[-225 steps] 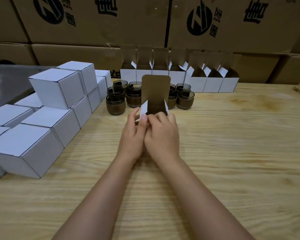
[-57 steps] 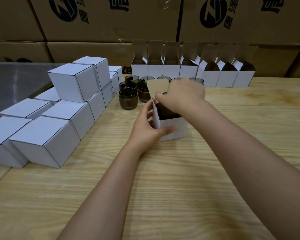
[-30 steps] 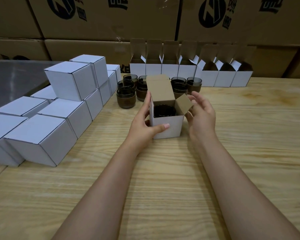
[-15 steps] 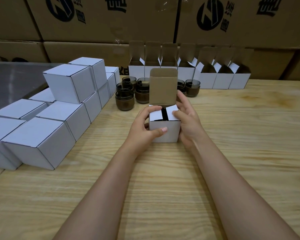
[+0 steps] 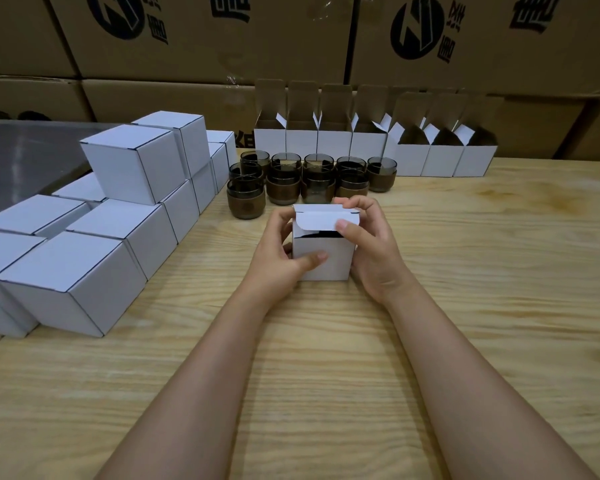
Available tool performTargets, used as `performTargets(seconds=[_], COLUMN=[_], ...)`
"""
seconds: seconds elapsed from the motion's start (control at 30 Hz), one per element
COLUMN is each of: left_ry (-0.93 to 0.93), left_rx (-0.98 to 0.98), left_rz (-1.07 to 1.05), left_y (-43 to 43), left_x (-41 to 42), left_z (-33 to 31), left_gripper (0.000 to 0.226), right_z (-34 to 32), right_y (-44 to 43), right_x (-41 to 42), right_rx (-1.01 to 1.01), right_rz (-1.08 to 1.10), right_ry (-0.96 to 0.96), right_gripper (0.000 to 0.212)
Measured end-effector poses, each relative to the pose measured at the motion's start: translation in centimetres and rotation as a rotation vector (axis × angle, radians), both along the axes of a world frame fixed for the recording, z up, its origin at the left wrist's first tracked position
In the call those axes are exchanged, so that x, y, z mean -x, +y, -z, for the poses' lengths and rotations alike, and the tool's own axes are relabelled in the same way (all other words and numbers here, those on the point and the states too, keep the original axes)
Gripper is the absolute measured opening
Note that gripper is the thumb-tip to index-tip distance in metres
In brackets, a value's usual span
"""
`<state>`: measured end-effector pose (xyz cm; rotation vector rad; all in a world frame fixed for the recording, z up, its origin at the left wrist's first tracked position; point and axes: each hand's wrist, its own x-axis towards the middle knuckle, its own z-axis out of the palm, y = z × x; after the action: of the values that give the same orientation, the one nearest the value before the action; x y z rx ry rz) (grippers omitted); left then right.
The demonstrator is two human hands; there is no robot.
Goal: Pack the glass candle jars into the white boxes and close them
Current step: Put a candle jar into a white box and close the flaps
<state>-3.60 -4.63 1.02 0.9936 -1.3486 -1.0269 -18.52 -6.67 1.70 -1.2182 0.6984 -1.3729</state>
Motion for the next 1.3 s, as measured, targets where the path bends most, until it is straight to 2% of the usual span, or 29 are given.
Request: performTargets(seconds=[0.43, 0.63, 0.93, 1.03, 1.2, 1.3], left_ry=[0.010, 0.017, -0.034, -0.022, 0.101, 0.089], left_rx=[0.022, 0.059, 0.077, 0.081, 0.082, 0.077], left_rz=[0.006, 0.041, 0.080, 0.085, 0.010, -0.087], left_y=[-0.2, -0.2, 0.1, 0.1, -0.1, -0.3], left_x=[-0.2, -0.3, -0.2, -0.2, 0.3, 0.8], left_z=[0.3, 0.3, 0.1, 0.1, -0.5, -0.4], left_gripper=[0.071, 0.074, 0.056, 0.052, 0.010, 0.015], right_z=[0.3, 0.1, 0.1, 0.0, 0.1, 0.4], right_y=[0.0, -0.1, -0.2, -0.2, -0.4, -0.2], right_x=[0.9, 1.0, 1.1, 1.2, 1.0, 1.0], right_rx=[0.083, 0.058, 0.066, 0.037, -0.013, 0.033], right_rz=[0.028, 0.003, -0.024, -0.027, -0.016, -0.028], right_ry=[0.146, 0.120, 0.126, 0.117, 0.101, 0.144], right_gripper=[0.022, 0.021, 0.021, 0.009, 0.007, 0.003])
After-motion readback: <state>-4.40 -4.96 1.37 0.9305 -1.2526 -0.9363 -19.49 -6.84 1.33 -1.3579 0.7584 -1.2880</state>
